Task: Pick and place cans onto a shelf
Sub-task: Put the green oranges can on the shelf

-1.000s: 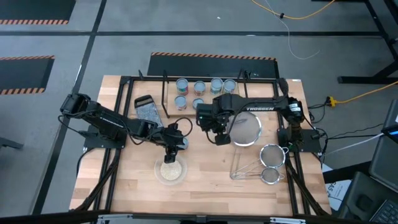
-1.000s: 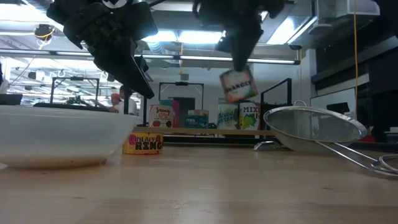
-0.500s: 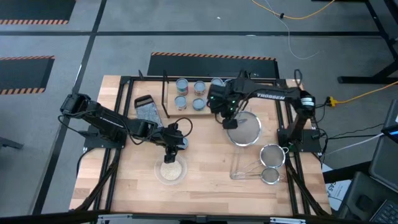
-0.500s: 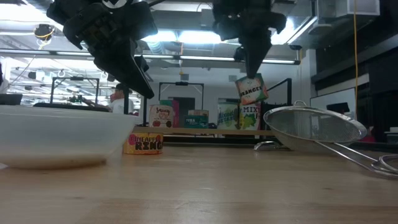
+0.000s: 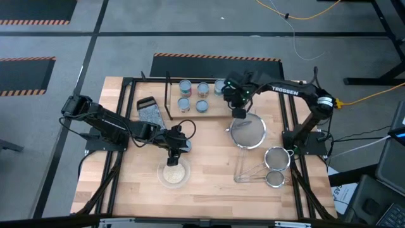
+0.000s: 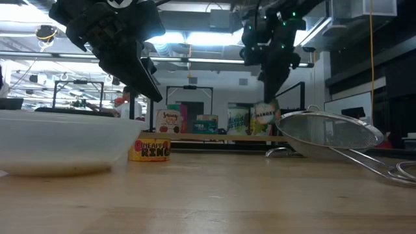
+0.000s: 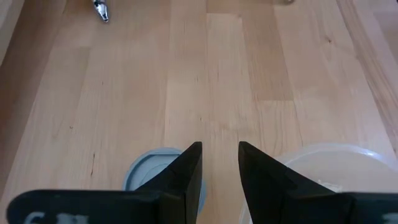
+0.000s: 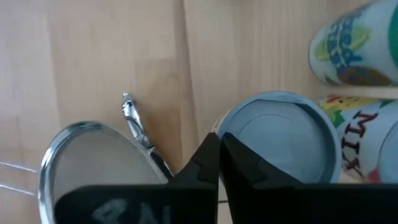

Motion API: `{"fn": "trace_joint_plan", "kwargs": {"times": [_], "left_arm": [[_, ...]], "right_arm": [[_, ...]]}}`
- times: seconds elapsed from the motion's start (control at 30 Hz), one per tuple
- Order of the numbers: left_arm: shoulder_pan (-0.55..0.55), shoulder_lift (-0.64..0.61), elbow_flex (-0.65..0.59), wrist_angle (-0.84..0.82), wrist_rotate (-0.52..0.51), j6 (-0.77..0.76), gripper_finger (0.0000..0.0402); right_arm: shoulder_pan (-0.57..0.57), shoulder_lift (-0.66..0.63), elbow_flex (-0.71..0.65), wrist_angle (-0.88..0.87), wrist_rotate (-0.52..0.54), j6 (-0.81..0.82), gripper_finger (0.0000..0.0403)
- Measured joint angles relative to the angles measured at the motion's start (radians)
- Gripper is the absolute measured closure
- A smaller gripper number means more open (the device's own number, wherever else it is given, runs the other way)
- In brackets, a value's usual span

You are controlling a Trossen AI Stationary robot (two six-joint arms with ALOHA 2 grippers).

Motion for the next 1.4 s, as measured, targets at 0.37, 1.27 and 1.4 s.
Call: {"fn": "trace_joint_plan", "kwargs": {"times": [0.37,1.27,1.4], "left_arm": [[0.0,0.0,0.0,0.0,0.0,0.0,0.0304],[0.0,0.0,0.0,0.0,0.0,0.0,0.0304],[0.0,0.0,0.0,0.0,0.0,0.0,0.0304]], "right_arm": [[-0.045,0.0,-0.097,0.137,-0.046,-0.002,0.0393],[-0.053,0.0,-0.135,0.158,-0.038,0.0,0.0383],[-0.053,0.0,-0.135,0.157,-0.036,0.001,0.0372]]}}
